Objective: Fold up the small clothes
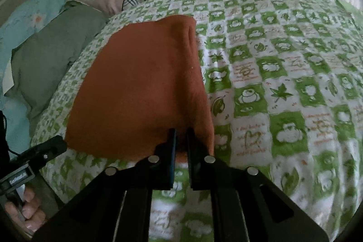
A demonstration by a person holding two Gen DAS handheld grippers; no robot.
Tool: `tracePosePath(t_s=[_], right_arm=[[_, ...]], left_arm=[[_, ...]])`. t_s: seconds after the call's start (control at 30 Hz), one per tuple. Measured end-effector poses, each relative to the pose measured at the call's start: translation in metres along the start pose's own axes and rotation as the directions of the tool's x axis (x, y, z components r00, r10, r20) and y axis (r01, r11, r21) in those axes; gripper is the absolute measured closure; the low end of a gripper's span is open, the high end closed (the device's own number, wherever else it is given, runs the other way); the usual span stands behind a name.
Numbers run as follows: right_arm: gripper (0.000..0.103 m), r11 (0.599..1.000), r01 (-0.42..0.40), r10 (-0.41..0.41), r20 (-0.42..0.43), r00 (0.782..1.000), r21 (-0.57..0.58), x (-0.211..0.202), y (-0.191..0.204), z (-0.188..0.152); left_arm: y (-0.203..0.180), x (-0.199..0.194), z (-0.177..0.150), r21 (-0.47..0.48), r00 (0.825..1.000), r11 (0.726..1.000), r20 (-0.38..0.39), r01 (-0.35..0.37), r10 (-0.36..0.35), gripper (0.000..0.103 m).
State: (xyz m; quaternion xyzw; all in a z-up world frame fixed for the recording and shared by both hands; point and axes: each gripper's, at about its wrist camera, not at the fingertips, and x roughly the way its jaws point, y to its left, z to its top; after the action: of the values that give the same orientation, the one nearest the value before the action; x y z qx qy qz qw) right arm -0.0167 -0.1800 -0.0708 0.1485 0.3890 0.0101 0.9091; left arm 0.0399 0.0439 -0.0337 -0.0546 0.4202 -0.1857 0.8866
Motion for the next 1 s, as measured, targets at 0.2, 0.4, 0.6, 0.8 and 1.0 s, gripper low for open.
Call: tracePosePath(t_s=[0.2,0.4,0.6,0.8,1.0], right_arm=[[0.038,0.999,0.009,-0.007,0.04,0.999,-0.043,-0.023,0.014,-0.014],[0.036,0.998,0.009,-0.007,0.019,1.0,-0.063,-0.032,0.017,-0.032],[0.031,0.995,0.028,-0.029,-0.012,1.0,-0.093,-0.035,0.018,-0.048],[0.024,0.985,0.019,-0.023,-0.021,1.0,-0.172,-0.043,0.032,-0.054],[0.012,0.971,0.003,-0.004,-0.002,1.0,-0.241,-0.061,0.043,-0.048]], left_arm=[[0.01,-0.017,-0.014,-0.008,0.998,0.997,-0.002,-0.07,0.07,0.021],[0.021,-0.018,-0.033,0.036,0.978,0.978,-0.044,-0.205,0.206,0.019],[0.018,-0.023,-0.05,0.14,0.939,0.931,-0.016,-0.338,0.344,0.018],[0.003,-0.033,-0.045,0.204,0.925,0.903,0.031,-0.378,0.38,0.018],[-0.005,-0.053,-0.025,0.196,0.931,0.91,0.048,-0.364,0.362,0.013]])
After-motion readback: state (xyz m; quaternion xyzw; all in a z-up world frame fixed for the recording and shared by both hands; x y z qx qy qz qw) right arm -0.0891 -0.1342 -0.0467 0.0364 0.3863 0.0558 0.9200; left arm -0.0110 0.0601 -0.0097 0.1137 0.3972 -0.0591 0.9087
